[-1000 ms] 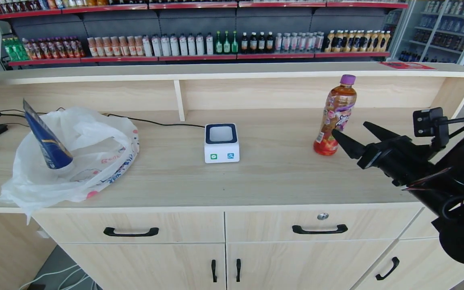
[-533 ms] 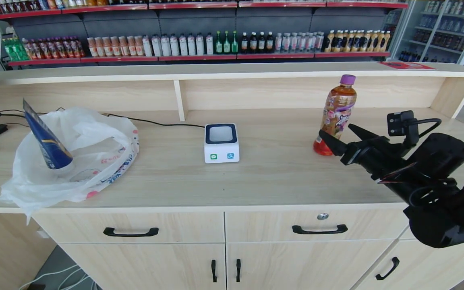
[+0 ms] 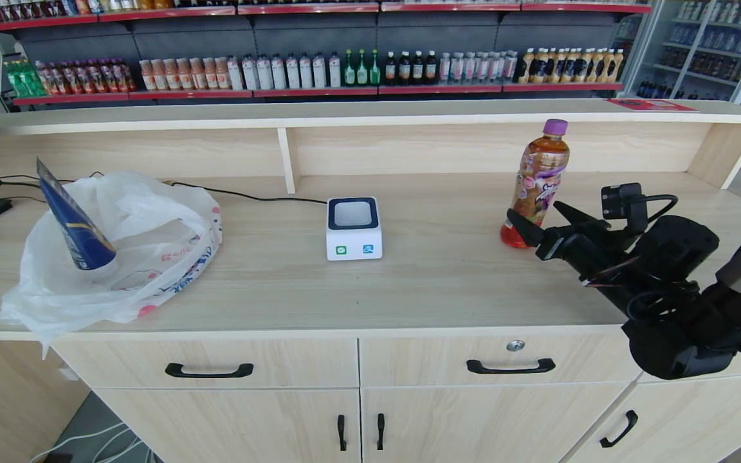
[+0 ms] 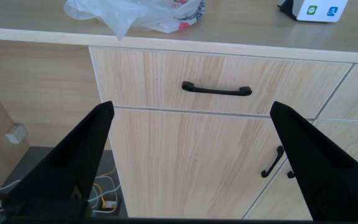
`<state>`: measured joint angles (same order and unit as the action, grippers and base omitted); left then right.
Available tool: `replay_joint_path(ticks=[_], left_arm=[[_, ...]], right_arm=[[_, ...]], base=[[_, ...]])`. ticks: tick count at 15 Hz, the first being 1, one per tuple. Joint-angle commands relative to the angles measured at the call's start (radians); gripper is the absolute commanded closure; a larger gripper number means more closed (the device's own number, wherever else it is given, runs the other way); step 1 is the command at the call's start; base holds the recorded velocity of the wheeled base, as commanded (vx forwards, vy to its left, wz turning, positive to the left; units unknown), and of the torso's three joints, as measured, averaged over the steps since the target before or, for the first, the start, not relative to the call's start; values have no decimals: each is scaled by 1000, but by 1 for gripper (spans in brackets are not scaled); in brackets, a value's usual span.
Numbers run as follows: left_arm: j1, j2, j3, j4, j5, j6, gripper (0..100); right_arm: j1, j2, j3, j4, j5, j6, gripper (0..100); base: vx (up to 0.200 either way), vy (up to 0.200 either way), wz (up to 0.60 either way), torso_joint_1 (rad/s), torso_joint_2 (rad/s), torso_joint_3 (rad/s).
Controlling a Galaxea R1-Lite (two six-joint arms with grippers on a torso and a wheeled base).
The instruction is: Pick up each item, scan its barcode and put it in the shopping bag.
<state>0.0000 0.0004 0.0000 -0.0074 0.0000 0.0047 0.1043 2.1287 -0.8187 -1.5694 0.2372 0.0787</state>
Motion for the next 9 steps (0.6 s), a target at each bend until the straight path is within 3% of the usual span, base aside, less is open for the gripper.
replay_joint_path(ticks=[1, 9], left_arm=[[0, 0, 0, 0, 0, 0, 0], [0, 0, 0, -2, 0, 1, 0]], right_arm=[[-1, 42, -54, -1, 1, -2, 0], [-18, 158, -243, -1, -4, 1, 0]], base=[[0, 0, 0, 0, 0, 0], [0, 0, 0, 0, 0, 0]])
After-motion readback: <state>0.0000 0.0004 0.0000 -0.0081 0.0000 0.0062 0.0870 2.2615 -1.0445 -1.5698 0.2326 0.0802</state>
